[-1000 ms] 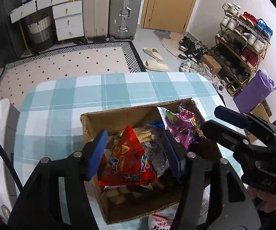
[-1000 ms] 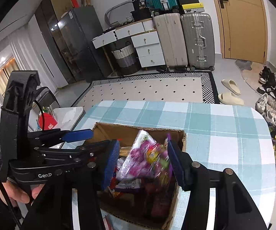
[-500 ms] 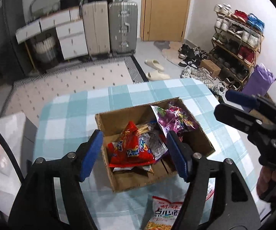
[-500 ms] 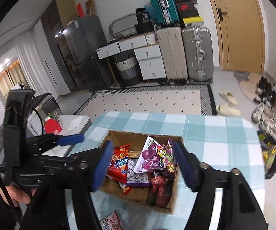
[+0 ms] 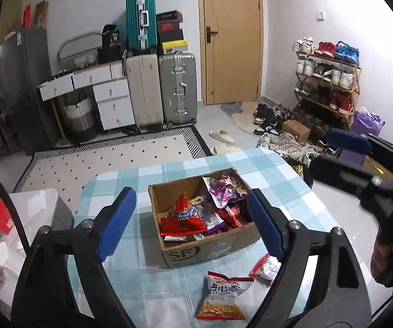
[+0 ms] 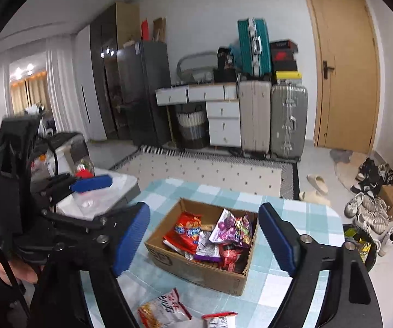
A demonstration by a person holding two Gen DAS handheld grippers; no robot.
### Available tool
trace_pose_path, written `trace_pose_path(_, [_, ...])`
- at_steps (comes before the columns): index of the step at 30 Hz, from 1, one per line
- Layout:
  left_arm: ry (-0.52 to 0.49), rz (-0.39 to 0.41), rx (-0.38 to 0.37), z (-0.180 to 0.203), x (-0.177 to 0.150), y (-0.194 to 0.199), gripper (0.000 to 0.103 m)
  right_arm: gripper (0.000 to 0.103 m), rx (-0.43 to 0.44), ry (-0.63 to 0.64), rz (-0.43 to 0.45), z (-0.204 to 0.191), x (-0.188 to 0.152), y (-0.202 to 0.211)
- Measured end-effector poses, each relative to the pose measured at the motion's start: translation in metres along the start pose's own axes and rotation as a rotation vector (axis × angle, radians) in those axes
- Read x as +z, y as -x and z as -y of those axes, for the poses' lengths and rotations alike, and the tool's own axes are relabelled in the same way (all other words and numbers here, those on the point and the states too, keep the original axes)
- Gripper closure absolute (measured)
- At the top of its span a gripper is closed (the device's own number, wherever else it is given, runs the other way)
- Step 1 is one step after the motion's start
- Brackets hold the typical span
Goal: Organize snacks
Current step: 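Move both tools back over the noodle snack bag and wafer pack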
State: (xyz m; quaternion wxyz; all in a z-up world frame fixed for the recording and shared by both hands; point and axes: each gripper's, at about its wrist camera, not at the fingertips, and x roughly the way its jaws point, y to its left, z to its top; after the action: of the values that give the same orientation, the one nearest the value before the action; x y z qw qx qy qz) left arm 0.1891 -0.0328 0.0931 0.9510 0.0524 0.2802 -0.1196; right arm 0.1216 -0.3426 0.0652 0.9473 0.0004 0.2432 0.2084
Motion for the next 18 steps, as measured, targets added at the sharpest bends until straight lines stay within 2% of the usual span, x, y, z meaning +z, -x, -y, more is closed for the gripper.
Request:
trace_pose_path(4, [-0.022,0.017,0.004,0.010,-0.009,0.029,0.017,0.011,0.005,-0.024,0.069,-0.004,-0.003,0.038])
trace_pose_path(7, [-0.001,0.030,-0.008,0.011,-0.019,0.043,0.001,0.003,-0.006,-0.036,0.106,-0.007,-0.011,0.062])
trace_pose_path(12, [0.005,0.059,-0.002,0.012,-0.046,0.052,0.000,0.001,-0.008,-0.061,0.140,-0.005,-0.034,0.087])
trace_pose_path(18, [0.033,0.009,-0.017,0.013,-0.088,0.026,0.000,0.001,-0.015,-0.075,0.158,0.004,-0.073,0.097])
